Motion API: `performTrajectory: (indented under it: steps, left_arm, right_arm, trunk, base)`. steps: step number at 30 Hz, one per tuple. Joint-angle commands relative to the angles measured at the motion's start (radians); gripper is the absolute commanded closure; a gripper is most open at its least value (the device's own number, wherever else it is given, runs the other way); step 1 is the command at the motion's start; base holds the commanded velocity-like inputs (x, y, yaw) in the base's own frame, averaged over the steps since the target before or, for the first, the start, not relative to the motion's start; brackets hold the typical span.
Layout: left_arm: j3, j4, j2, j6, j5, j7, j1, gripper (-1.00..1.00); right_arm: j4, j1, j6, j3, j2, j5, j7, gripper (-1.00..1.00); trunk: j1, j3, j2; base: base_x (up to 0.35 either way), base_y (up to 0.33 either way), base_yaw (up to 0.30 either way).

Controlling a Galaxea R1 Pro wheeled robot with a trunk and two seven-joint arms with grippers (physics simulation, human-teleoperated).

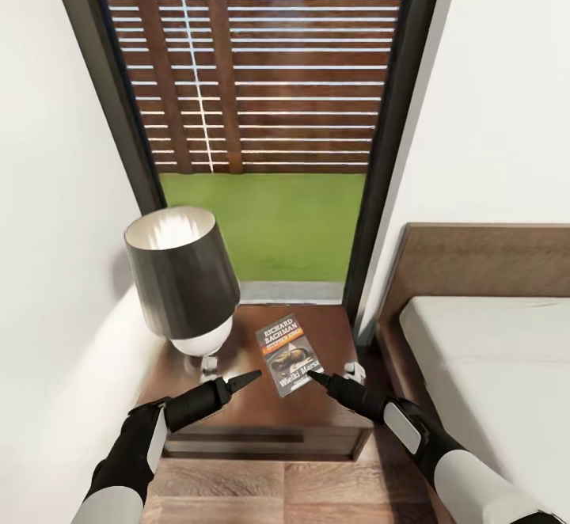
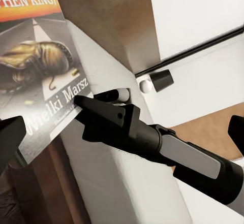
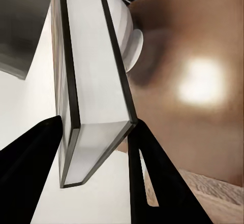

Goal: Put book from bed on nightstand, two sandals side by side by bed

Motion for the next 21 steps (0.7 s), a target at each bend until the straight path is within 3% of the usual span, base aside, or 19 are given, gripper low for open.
performTrajectory:
  steps: [1, 6, 17, 21]
  left_arm:
    - [0.005, -0.001, -0.001, 0.01, -0.008, -0.007, -0.001, -1.0]
    - [0.005, -0.001, -0.001, 0.01, -0.008, -0.007, -0.001, -1.0]
    - [0.005, -0.001, -0.001, 0.01, -0.008, -0.007, -0.001, -1.0]
    - [0.005, -0.001, -0.001, 0.01, -0.008, -0.007, 0.0, -1.0]
  right_arm:
    - [-0.001, -0.001, 0.009, 0.004, -0.001, -0.011, 0.0, 1.0]
    - [0.0, -0.001, 0.009, 0.004, -0.001, -0.011, 0.001, 1.0]
    - [-0.001, -0.001, 0.009, 0.004, -0.001, -0.011, 0.0, 1.0]
    - [-0.001, -0.001, 0.009, 0.004, -0.001, -0.011, 0.001, 1.0]
  trunk:
    - [0.0, -0.001, 0.0]
    - [0.0, -0.001, 0.0]
    - [0.0, -0.001, 0.0]
    - [0.016, -0.013, -0.028]
  base:
    - [0.323, 0.0, 0.0]
    - [0.215, 0.0, 0.0]
    - [0.018, 0.0, 0.0]
    - [0.0, 0.0, 0.0]
